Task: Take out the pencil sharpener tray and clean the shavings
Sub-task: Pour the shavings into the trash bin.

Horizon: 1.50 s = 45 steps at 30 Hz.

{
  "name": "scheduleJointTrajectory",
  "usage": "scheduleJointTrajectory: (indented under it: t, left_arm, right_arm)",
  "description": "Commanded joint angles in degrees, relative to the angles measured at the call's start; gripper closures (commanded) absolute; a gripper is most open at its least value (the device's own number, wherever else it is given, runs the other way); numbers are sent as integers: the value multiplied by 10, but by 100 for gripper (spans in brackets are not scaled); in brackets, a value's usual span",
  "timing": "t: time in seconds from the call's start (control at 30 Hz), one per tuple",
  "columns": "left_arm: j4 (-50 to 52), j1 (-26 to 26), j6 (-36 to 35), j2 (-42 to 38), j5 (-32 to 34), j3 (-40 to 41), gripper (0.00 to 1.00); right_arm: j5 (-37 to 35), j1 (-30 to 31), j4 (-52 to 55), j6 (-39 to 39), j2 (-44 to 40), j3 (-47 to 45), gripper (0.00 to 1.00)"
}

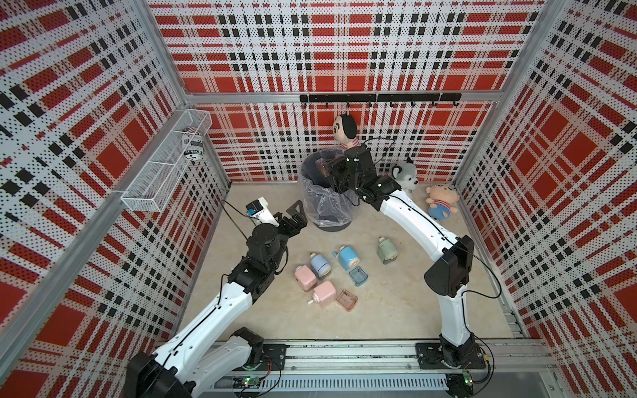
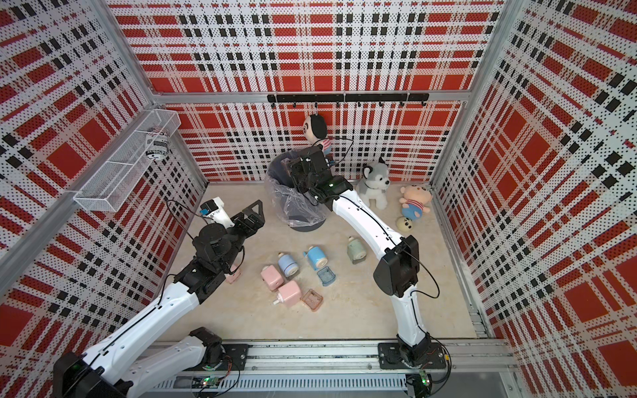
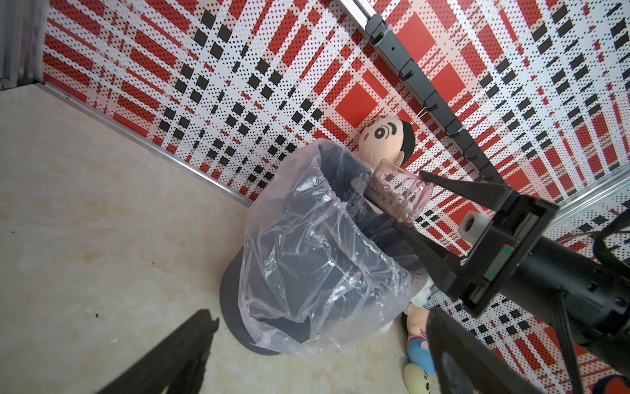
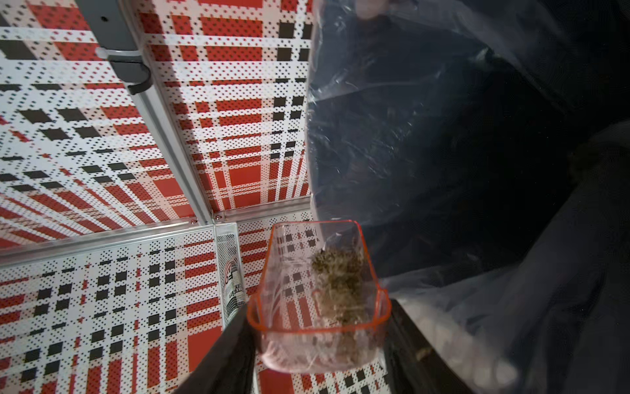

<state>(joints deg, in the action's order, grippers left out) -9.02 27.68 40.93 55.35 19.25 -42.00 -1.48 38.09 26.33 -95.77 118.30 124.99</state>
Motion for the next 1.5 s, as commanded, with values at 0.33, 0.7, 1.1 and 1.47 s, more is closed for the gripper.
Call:
scheduleJointTrajectory:
  t: [0.33, 0.7, 1.1, 1.47]
  left_arm:
    - [31, 14, 22, -82, 43, 28, 2]
    - [40, 27, 17, -75, 42, 29, 2]
    - [34, 41, 18, -63, 47, 33, 2]
    - [32, 44, 18, -66, 49, 31, 2]
  right_arm:
    - [-29, -1, -11, -226, -33, -12, 63]
    - [-41, 1, -39, -249, -60, -38, 63]
    - [-32, -7, -120, -270, -105, -194, 63]
    - [-28, 0, -85, -249, -69, -79, 63]
